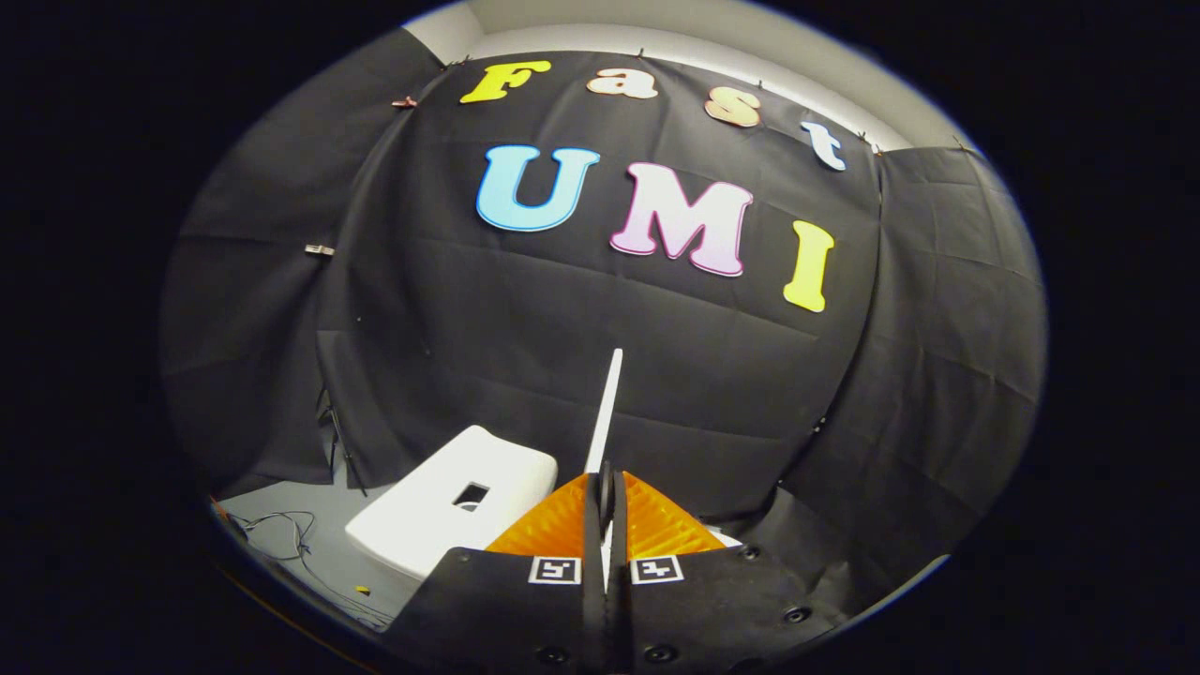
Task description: Open the toilet lid.
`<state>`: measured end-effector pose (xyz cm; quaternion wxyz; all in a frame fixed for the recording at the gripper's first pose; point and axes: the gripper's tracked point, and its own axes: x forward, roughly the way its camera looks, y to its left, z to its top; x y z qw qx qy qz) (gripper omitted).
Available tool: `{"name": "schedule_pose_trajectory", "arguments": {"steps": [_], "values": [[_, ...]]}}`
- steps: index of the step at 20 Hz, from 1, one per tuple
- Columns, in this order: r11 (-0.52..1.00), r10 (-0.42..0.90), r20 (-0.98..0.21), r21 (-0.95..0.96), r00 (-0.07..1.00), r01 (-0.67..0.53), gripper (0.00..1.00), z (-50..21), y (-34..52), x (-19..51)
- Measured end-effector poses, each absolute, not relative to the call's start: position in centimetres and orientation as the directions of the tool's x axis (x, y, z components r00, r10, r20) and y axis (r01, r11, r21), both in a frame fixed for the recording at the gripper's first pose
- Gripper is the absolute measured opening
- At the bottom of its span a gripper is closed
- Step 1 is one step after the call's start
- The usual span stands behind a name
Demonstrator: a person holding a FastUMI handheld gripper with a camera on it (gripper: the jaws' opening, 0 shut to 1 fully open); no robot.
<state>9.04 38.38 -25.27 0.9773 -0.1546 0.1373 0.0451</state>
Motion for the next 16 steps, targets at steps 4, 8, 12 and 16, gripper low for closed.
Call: {"name": "schedule_pose_trajectory", "arguments": {"steps": [4,8,12,16], "values": [[0.939,0.106,-0.299,-0.284,0.948,-0.194,0.05,-25.9,41.5,8.7],[0.933,0.13,-0.323,-0.281,0.937,-0.226,0.05,-26.5,43.1,8.6],[0.93,0.209,-0.351,-0.217,0.913,-0.296,0.35,-26.5,44.9,7.6],[0.915,0.272,-0.304,-0.213,0.913,-0.344,0.98,-22.9,46.0,5.9]]}}
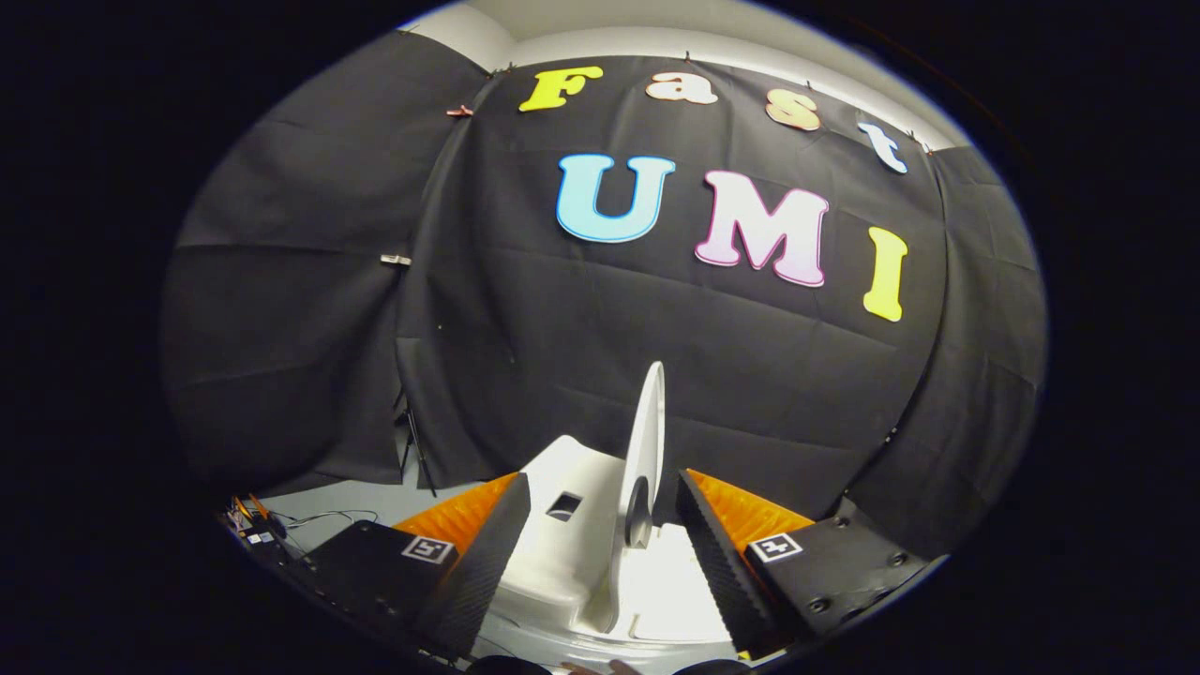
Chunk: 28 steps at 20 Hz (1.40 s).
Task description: Open the toilet lid.
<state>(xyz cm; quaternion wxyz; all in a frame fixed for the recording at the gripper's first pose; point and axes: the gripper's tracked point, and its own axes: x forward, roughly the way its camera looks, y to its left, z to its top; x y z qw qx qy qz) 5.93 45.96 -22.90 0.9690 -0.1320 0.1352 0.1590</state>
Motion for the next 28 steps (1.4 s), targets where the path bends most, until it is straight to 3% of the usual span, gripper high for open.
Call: {"name": "schedule_pose_trajectory", "arguments": {"steps": [11,28], "values": [[0.927,0.339,-0.175,-0.105,0.924,-0.36,0.98,-12.4,40.6,3.6],[0.985,0.12,-0.012,-0.126,0.993,-0.12,0.98,-1.6,14.0,1.0]]}}
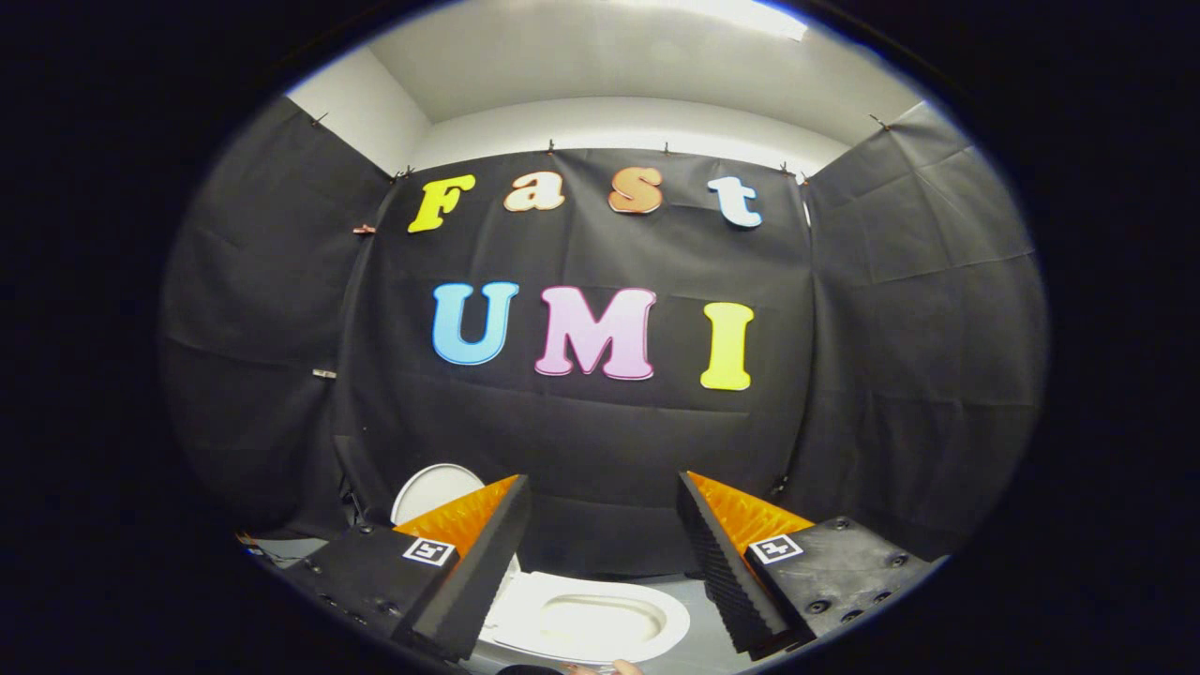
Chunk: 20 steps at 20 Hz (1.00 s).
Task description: Open the toilet lid.
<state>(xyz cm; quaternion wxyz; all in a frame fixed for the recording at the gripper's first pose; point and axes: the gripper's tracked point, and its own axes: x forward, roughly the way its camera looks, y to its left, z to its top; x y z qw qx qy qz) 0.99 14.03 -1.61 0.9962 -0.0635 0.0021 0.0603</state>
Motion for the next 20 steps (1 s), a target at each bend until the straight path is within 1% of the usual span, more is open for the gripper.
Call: {"name": "schedule_pose_trajectory", "arguments": {"steps": [3,7,13,20], "values": [[0.99,0.085,-0.017,-0.108,0.996,-0.086,0.98,-1.8,10.9,0.8],[0.99,0.065,-0.033,-0.121,0.997,-0.069,0.98,-2.0,8.8,0.8],[0.991,0.074,0.0,-0.115,0.997,-0.074,0.98,-0.8,7.5,1.2],[0.992,0.079,-0.014,-0.1,0.997,-0.08,0.98,-1.2,7.7,1.2]]}}
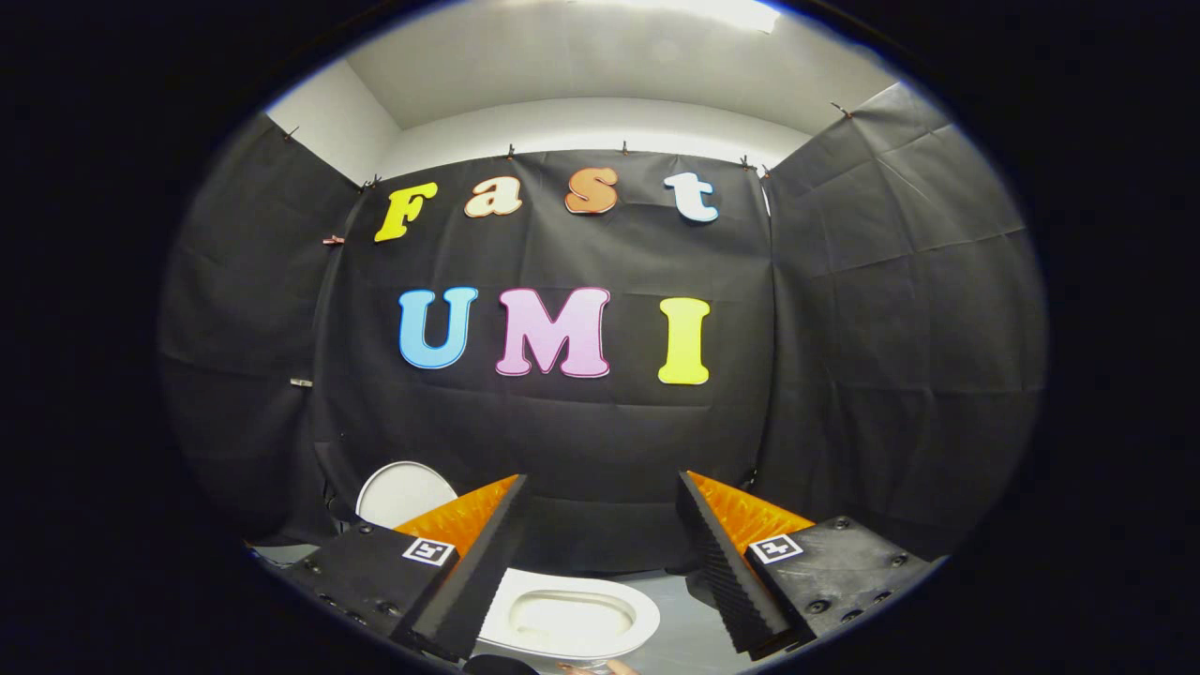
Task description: Open the toilet lid.
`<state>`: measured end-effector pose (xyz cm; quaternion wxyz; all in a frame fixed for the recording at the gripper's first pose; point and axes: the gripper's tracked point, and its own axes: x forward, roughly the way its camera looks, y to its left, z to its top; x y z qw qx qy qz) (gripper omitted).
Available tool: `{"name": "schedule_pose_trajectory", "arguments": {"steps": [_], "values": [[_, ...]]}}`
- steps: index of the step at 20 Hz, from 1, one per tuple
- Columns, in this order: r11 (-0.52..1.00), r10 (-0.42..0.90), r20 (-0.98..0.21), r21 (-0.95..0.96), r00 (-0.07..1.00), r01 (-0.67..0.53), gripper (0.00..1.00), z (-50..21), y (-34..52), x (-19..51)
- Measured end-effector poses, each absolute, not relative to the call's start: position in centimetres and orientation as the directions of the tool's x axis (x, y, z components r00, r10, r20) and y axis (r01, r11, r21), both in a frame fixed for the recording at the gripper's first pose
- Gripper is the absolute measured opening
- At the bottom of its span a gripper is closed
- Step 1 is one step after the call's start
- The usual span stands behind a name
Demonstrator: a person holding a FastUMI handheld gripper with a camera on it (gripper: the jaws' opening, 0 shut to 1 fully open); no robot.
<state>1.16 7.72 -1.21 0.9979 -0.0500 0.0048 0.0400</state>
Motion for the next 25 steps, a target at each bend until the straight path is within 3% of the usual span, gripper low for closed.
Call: {"name": "schedule_pose_trajectory", "arguments": {"steps": [25], "values": [[0.991,0.09,-0.04,-0.092,0.995,-0.094,0.98,-2.21,8.51,1.35]]}}
